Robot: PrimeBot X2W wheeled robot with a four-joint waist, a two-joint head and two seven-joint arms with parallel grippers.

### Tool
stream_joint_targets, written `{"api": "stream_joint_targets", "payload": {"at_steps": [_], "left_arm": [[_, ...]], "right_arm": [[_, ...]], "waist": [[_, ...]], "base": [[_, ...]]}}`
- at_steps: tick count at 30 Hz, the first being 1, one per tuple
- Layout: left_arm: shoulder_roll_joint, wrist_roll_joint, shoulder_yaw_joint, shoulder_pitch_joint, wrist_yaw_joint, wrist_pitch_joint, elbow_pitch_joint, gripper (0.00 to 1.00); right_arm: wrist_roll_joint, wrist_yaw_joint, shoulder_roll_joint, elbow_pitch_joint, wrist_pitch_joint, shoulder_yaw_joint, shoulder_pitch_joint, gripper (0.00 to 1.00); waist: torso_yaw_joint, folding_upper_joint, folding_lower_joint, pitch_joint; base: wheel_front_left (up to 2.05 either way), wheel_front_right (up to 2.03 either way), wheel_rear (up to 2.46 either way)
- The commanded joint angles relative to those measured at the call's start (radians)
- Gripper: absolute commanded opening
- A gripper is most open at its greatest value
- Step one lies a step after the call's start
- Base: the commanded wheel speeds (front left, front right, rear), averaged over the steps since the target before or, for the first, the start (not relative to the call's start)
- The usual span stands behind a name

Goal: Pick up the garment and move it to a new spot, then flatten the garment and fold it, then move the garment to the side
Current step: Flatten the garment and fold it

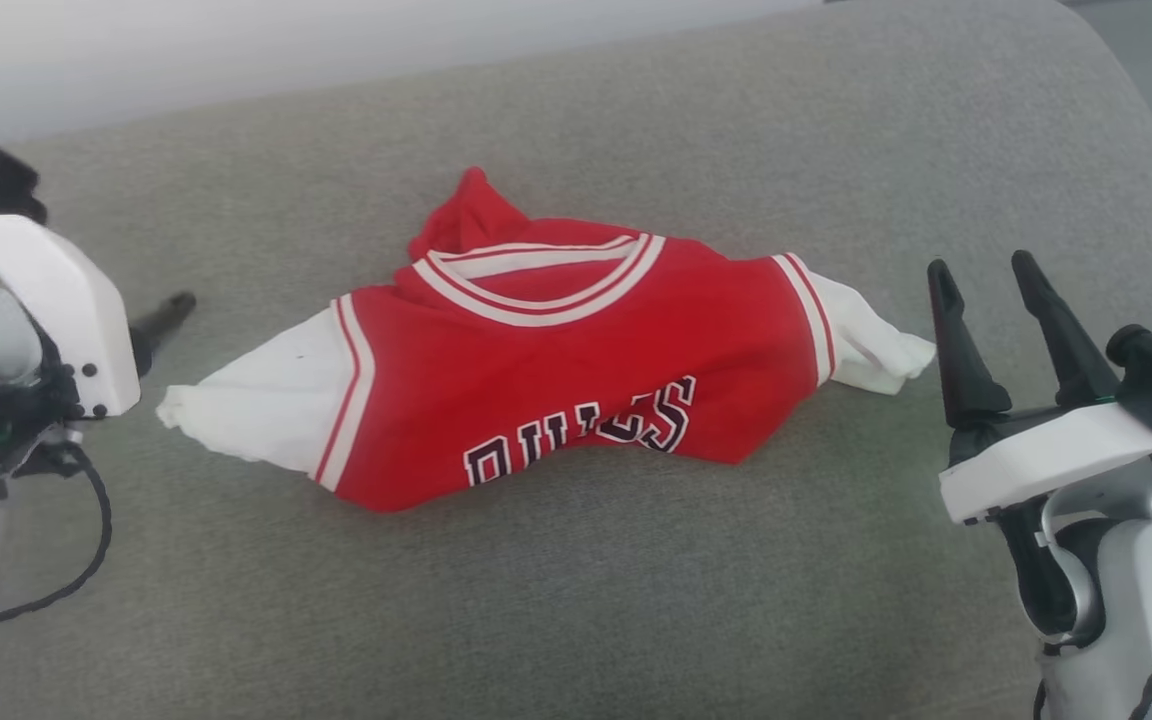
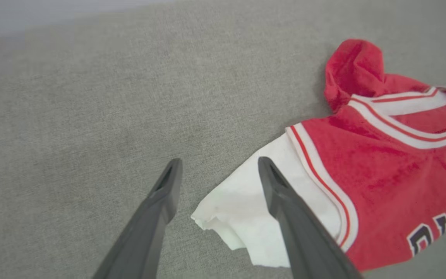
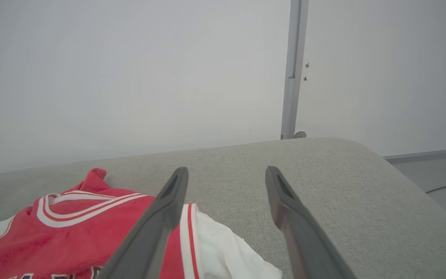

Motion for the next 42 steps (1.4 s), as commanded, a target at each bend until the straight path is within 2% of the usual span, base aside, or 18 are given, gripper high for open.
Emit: {"api": "stream_joint_targets", "payload": {"at_steps": [1, 8, 15, 22, 27, 28, 29, 34, 36, 42], "left_arm": [[0.000, 0.005, -0.012, -0.013, 0.016, 0.037, 0.017, 1.00], [0.000, 0.013, -0.062, -0.040, 0.093, 0.216, 0.063, 1.00], [-0.002, 0.024, -0.092, -0.044, 0.148, 0.312, 0.046, 1.00], [-0.008, 0.037, -0.112, -0.041, 0.158, 0.320, 0.101, 1.00], [-0.023, 0.045, -0.122, -0.046, 0.130, 0.261, 0.179, 1.00], [-0.027, 0.042, -0.124, -0.049, 0.119, 0.247, 0.195, 0.05], [-0.029, 0.041, -0.123, -0.053, 0.114, 0.235, 0.214, 0.00], [-0.057, 0.022, -0.131, -0.081, 0.074, 0.200, 0.275, 0.00], [-0.063, 0.026, -0.137, -0.096, 0.063, 0.186, 0.292, 0.00], [-0.085, 0.019, -0.142, -0.140, 0.045, 0.149, 0.329, 0.00]], "right_arm": [[-0.004, 0.000, 0.004, 0.006, -0.006, 0.000, -0.010, 1.00], [0.000, 0.000, 0.007, 0.015, -0.006, 0.003, -0.013, 1.00], [0.003, 0.000, 0.009, 0.020, -0.010, 0.004, -0.022, 1.00], [0.006, 0.000, 0.003, 0.027, 0.000, 0.020, -0.044, 1.00], [0.010, 0.000, -0.003, 0.036, 0.019, 0.034, -0.060, 1.00], [0.015, 0.000, -0.004, 0.037, 0.026, 0.036, -0.064, 1.00], [0.021, 0.000, -0.005, 0.041, 0.037, 0.037, -0.066, 1.00], [0.037, 0.000, -0.044, 0.077, 0.147, 0.054, -0.100, 1.00], [0.067, 0.000, -0.061, 0.098, 0.217, 0.063, -0.119, 1.00], [0.147, 0.000, -0.165, 0.151, 0.455, 0.082, -0.187, 1.00]], "waist": [[-0.011, 0.0000, 0.0000, 0.010], [-0.025, 0.0000, 0.0000, 0.032], [-0.023, 0.0000, 0.0000, 0.056], [-0.017, 0.0000, 0.0000, 0.083], [-0.015, 0.0000, 0.0000, 0.100], [-0.015, 0.0000, 0.0000, 0.103], [-0.014, 0.0000, 0.0000, 0.106], [0.000, 0.0000, 0.0000, 0.120], [0.009, 0.0000, 0.0000, 0.126], [0.043, 0.0000, 0.0000, 0.147]], "base": [[0.00, 0.00, 0.00], [0.00, 0.00, 0.00], [0.00, 0.00, 0.00], [0.00, 0.00, 0.00], [0.00, 0.00, 0.00], [0.00, 0.00, 0.00], [0.00, 0.00, 0.00], [0.00, 0.00, 0.00], [0.00, 0.00, 0.00], [0.00, 0.00, 0.00]]}}
